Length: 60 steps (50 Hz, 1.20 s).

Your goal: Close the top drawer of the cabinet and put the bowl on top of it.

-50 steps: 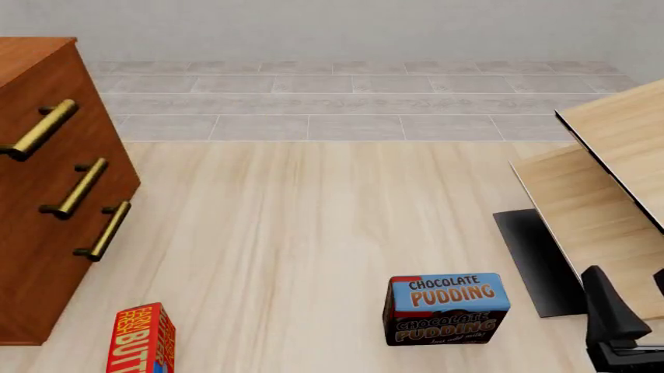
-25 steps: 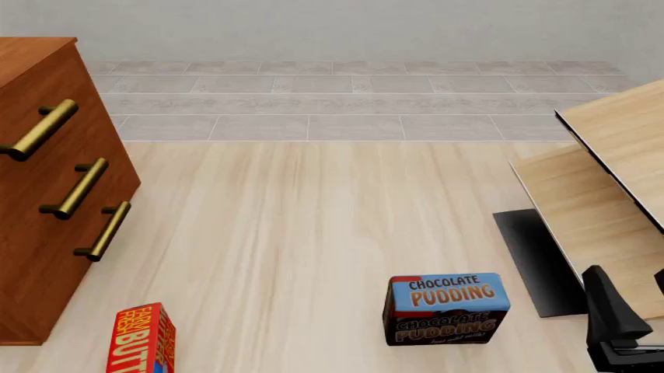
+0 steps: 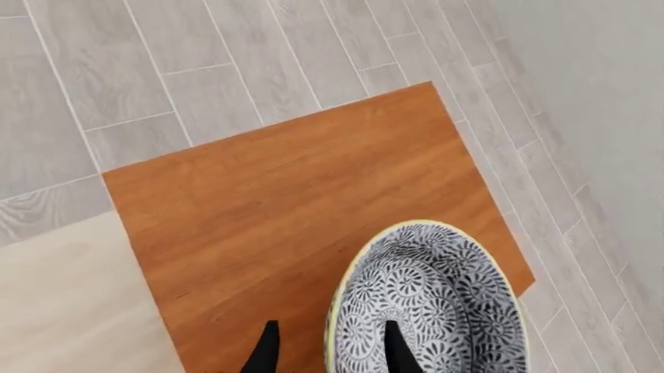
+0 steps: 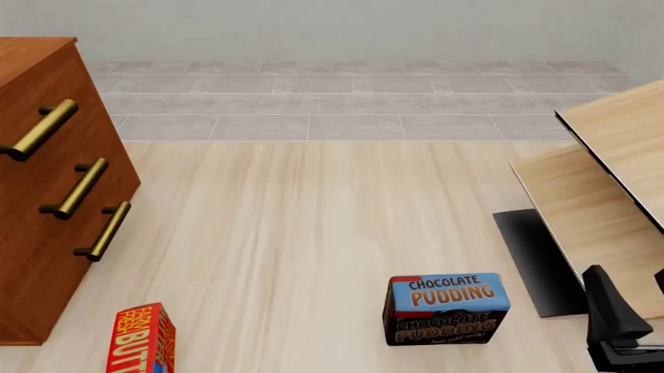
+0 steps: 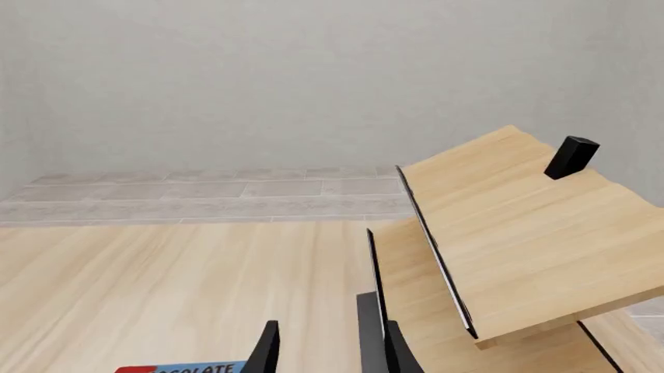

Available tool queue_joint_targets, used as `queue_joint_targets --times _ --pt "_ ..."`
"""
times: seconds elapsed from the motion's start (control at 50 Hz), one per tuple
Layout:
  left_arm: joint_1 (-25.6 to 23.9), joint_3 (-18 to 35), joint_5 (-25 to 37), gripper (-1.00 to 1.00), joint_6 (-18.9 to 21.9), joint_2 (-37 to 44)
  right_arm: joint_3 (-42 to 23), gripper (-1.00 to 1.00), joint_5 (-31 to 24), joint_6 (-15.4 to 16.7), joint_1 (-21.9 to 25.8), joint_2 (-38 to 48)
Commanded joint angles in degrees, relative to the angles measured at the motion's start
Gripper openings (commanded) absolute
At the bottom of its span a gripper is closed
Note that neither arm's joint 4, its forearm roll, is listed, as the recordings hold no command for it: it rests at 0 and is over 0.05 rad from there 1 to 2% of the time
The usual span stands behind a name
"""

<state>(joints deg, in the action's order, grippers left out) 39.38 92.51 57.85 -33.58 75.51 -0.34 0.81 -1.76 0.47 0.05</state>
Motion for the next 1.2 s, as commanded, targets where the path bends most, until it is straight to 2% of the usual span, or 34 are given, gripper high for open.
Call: queue_joint_targets --times 0.02,0.22,0.9,1.2 --pt "0.1 0.7 0.1 1.00 0.4 -0.6 -0.1 1.00 -0.1 -0.1 0.0 0.0" --pt "-0.2 2.4 1.0 1.00 0.5 -1.2 -0.1 1.00 -0.1 -0.1 0.0 0.0" --pt "2.6 16.4 7.6 1.00 0.2 -2.4 -0.1 1.00 0.1 0.1 0.3 0.0" --pt "1.8 23.1 10.5 1.00 -0.4 -3.4 -0.1 1.00 0.0 0.0 0.3 0.0"
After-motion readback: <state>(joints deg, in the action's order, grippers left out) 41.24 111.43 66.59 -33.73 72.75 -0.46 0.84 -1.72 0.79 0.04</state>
